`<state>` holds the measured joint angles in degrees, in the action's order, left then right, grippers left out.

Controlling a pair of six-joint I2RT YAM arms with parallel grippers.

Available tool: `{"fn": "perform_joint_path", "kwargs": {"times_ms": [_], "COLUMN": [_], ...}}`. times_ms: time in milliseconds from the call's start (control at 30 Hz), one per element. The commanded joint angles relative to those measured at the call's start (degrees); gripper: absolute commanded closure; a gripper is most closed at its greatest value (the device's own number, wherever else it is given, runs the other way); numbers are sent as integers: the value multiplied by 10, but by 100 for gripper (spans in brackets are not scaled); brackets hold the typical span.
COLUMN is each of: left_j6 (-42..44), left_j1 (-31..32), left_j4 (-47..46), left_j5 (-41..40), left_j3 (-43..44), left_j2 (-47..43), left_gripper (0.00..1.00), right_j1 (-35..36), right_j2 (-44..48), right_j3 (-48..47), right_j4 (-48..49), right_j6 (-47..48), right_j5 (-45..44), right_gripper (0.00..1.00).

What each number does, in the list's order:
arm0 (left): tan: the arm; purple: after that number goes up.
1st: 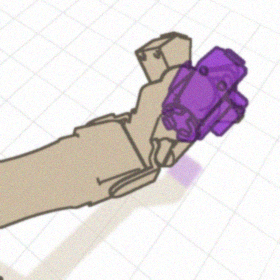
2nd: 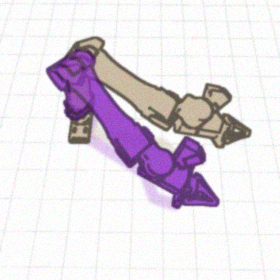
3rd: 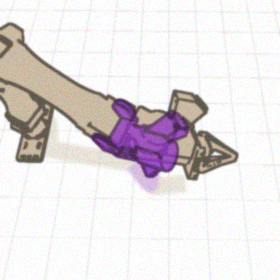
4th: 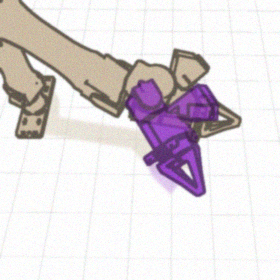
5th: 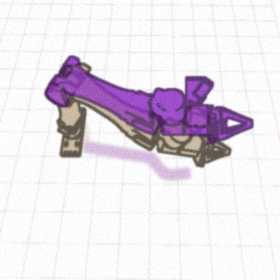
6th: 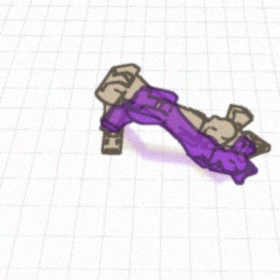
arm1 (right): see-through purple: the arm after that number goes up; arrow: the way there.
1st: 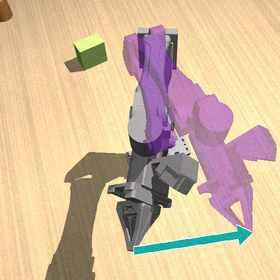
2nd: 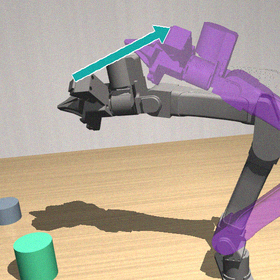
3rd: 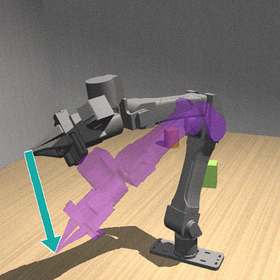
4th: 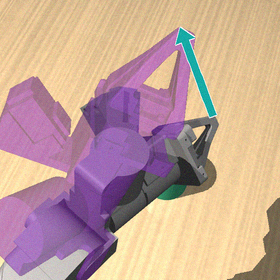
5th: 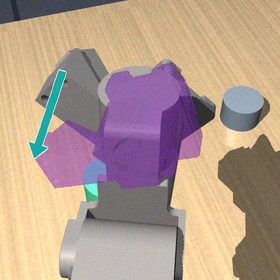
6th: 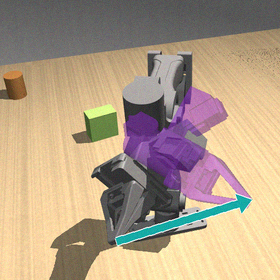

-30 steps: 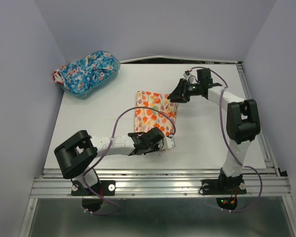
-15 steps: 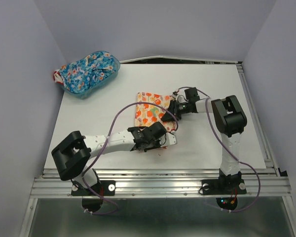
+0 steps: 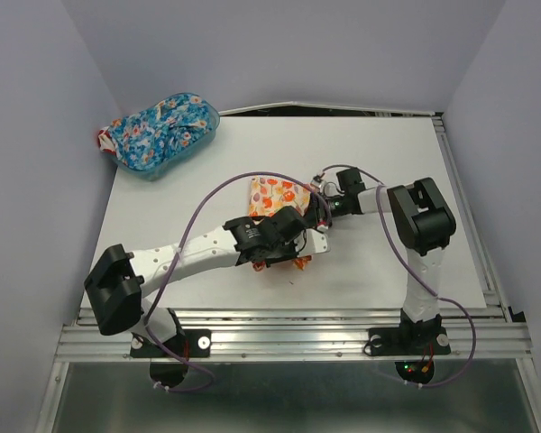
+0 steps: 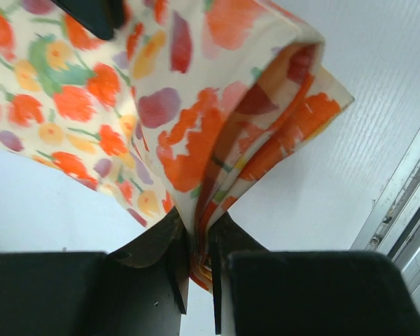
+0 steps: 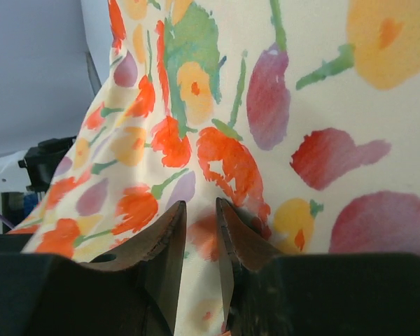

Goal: Fold and stack the skirts
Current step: Fold the skirt

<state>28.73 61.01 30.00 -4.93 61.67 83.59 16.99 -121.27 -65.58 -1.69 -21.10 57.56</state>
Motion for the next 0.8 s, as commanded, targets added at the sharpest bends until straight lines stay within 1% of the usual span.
{"fn": "perform_joint_path", "kwargs": {"times_ms": [0, 200, 333, 433, 500, 533, 567, 700, 767], "left_j6": [33, 47, 55, 53, 47, 46, 41, 34, 29], "left_j1": [1, 1, 0, 0, 1, 1, 2, 4, 7], "left_j4": [34, 39, 45, 56, 62, 64, 65, 70, 68], "left_j5": [-6, 4, 18, 45, 60, 76, 82, 99, 103], "left_j3": [79, 96, 94, 87, 77, 72, 68, 45, 36], "left_j2": [-11, 12, 11, 2, -5, -11, -15, -26, -33], "left_gripper": [100, 100, 100, 100, 100, 100, 100, 100, 100], "right_j1": [32, 61, 61, 61, 61, 61, 61, 61, 55], "right_j2": [-10, 31, 57, 77, 95, 100, 104, 104, 86], "right_j3": [42, 62, 55, 13, -29, -42, -57, -137, -186], "right_j4": [-78, -98, -122, -179, -215, -224, -238, -255, -258], "right_j6": [102, 141, 172, 219, 241, 246, 254, 257, 261], "right_j5": [-111, -118, -124, -142, -148, -156, -161, -191, -207], "right_gripper": [69, 69, 69, 65, 60, 55, 53, 48, 46]}}
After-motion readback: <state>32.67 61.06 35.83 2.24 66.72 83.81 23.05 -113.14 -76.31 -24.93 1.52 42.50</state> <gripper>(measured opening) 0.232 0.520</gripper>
